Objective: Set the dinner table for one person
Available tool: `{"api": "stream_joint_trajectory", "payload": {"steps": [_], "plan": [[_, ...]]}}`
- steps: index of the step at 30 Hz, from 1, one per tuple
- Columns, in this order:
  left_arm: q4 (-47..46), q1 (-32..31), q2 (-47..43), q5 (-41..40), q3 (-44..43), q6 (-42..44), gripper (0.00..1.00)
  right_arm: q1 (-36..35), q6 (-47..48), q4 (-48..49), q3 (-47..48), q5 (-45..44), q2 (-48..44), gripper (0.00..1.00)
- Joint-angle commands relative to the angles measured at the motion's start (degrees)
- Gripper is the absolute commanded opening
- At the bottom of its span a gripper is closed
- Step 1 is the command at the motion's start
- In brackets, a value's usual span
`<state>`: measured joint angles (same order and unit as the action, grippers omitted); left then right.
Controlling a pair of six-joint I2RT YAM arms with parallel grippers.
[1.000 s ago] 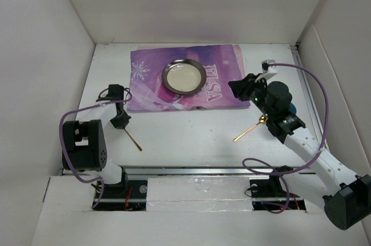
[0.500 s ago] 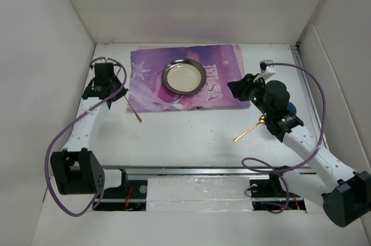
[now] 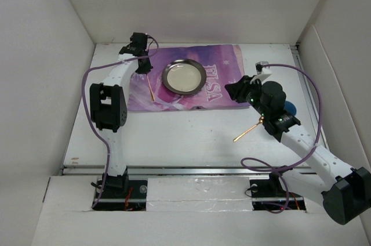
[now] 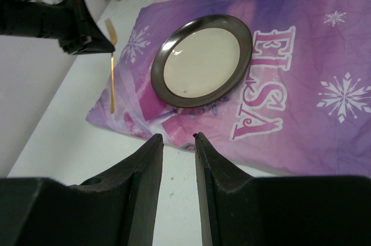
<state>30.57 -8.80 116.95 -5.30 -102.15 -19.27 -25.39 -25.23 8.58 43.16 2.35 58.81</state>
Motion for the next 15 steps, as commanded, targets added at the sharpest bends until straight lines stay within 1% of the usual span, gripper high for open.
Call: {"api": "stream_joint_trajectory", "payload": {"steps": [1,2,3,5,10,12,15], "plan": [[6.51,-1.39,3.52,-3.39,-9.37,4.49,0.00,-0.89,1.06,3.64,0.26,-0.68,0.52,0.34],[7.39,-2.53,4.86,-4.36,-12.69,4.94,0.00,-1.41,1.24,3.55,0.52,-1.20,0.96,0.34],[8.45,-3.06,5.83,-6.98,-13.94,5.46,0.00,-1.42,1.33,3.72,0.53,-1.38,1.22,0.34],[9.24,-3.76,8.82,-8.84,-17.36,6.61,0.00,-1.94,1.42,3.72,0.61,-1.56,1.57,0.34],[10.65,-3.07,11.98,-10.08,-19.14,7.14,0.00,-2.47,1.59,3.72,0.79,-2.00,2.54,0.35],[10.13,-1.84,12.17,-8.07,-18.62,7.49,0.00,-2.47,1.50,3.73,0.88,-1.74,2.98,0.35],[10.39,-1.84,13.48,-8.67,-19.84,8.10,0.00,-3.09,1.68,4.07,0.88,-2.00,3.51,0.35]]}}
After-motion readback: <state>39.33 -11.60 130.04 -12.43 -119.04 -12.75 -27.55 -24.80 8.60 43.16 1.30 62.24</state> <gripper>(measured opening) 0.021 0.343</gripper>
